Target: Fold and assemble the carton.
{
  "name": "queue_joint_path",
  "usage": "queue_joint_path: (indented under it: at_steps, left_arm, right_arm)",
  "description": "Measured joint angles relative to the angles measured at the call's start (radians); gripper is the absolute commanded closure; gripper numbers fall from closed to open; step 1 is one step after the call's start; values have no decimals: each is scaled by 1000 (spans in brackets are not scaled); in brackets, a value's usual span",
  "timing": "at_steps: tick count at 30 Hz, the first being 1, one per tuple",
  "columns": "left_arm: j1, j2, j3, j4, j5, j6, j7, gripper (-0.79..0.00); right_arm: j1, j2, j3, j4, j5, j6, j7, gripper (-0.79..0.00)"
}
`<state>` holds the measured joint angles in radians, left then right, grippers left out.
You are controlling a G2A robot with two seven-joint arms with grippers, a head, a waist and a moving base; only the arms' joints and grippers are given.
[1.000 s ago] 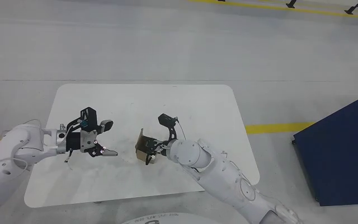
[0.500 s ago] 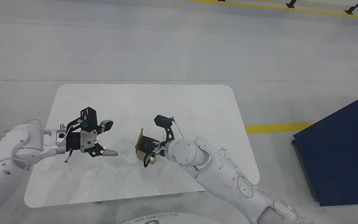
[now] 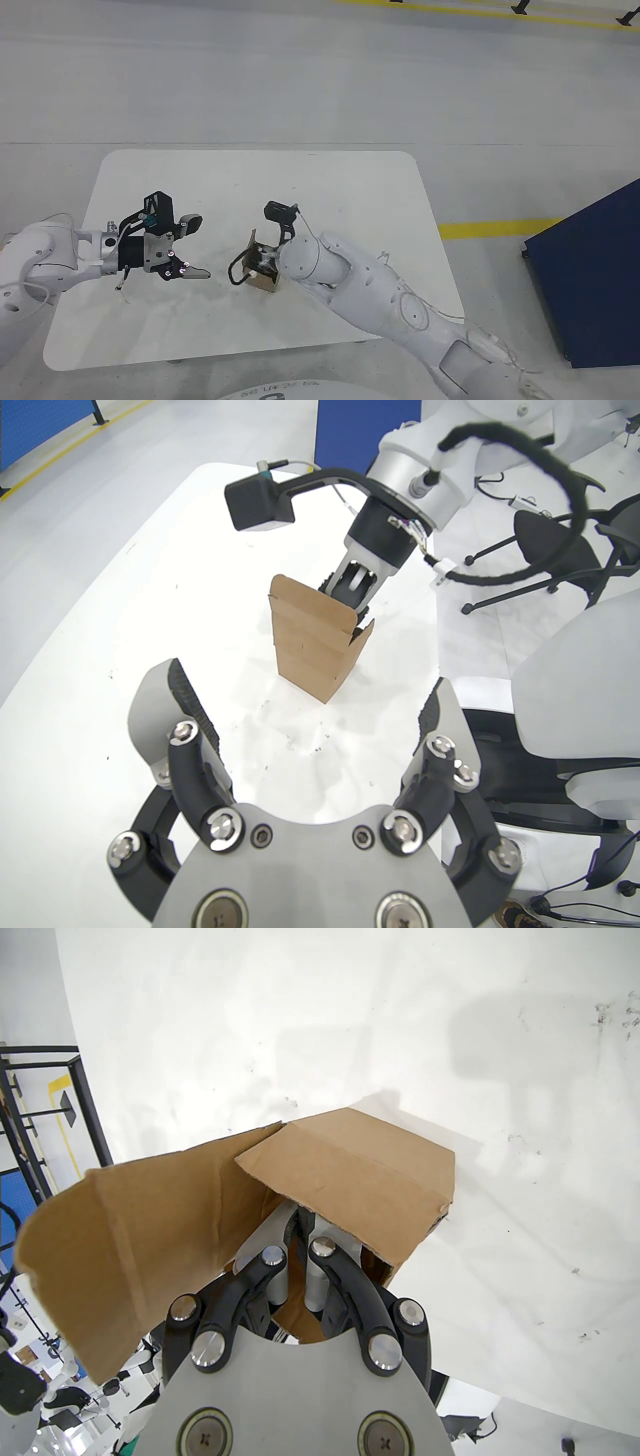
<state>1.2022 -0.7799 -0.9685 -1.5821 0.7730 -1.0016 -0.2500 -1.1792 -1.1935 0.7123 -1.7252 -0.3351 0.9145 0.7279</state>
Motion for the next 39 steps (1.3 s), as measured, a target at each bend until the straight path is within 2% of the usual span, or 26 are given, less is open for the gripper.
queue_joint_path:
  at_steps: [7,16,19,23,33,39]
  left_arm:
    - [0,0,0,0,0,0,0,-785]
    - [0,0,0,0,0,0,0,-785]
    - [0,0,0,0,0,0,0,-785]
    - [0,0,0,0,0,0,0,-785]
    - [0,0,0,0,0,0,0,-785]
    - [0,0,0,0,0,0,0,-785]
  right_arm:
    - [84,-36,-64,82,17,95,5,0]
    - [150,-77,-130,179,-8,98,15,0]
    - [154,-84,-164,170,-58,98,2,0]
    - [153,-73,-228,134,-168,95,26,0]
    - [152,-70,-229,128,-174,93,32,0]
    - [112,-82,-158,141,-102,98,-44,0]
